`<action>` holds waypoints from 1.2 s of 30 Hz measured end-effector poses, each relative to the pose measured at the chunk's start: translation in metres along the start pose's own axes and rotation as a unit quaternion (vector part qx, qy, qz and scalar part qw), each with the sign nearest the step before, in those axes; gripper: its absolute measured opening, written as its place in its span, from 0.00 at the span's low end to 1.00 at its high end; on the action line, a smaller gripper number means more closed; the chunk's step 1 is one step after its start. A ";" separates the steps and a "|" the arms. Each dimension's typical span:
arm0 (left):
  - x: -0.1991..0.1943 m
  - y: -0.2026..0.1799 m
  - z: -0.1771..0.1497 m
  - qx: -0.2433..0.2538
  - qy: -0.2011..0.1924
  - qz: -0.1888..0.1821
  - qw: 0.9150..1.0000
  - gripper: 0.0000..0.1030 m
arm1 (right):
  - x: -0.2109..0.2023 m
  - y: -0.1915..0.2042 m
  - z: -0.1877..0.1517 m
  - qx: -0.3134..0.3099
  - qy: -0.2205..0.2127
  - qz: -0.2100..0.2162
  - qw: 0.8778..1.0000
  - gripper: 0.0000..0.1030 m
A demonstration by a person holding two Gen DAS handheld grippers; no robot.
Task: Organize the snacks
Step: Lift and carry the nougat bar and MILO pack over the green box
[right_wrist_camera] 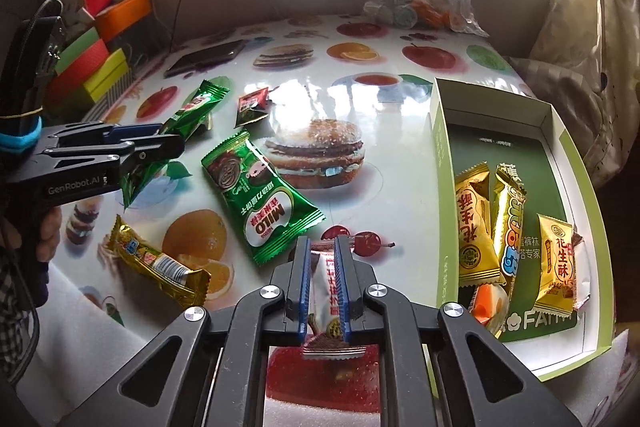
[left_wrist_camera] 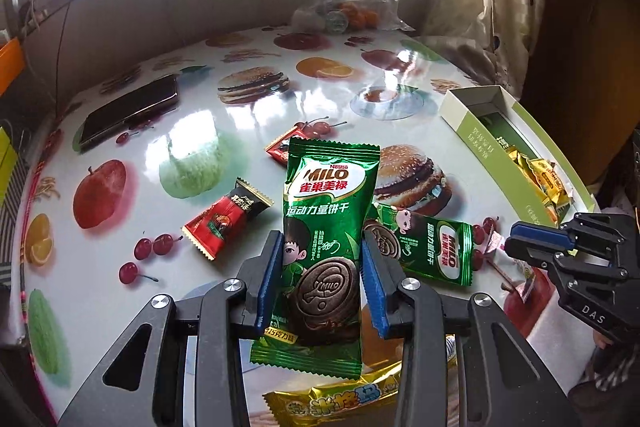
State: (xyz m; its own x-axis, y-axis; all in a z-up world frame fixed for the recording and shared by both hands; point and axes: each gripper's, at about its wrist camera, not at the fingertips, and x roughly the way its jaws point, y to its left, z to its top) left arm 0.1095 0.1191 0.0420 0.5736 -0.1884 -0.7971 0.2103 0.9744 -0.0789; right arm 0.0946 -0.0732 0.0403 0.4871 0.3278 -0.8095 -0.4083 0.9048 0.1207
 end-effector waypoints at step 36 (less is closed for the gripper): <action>-0.017 -0.016 -0.003 -0.003 -0.015 -0.005 1.000 0.38 | 0.004 -0.001 0.000 0.003 -0.003 -0.025 1.000 0.18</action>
State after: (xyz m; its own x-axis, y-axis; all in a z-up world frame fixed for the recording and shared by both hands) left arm 0.0942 0.1074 0.0554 0.5952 -0.2024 -0.7777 0.2122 0.9730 -0.0908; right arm 0.0973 -0.0730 0.0371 0.5115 0.2833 -0.8112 -0.3793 0.9216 0.0827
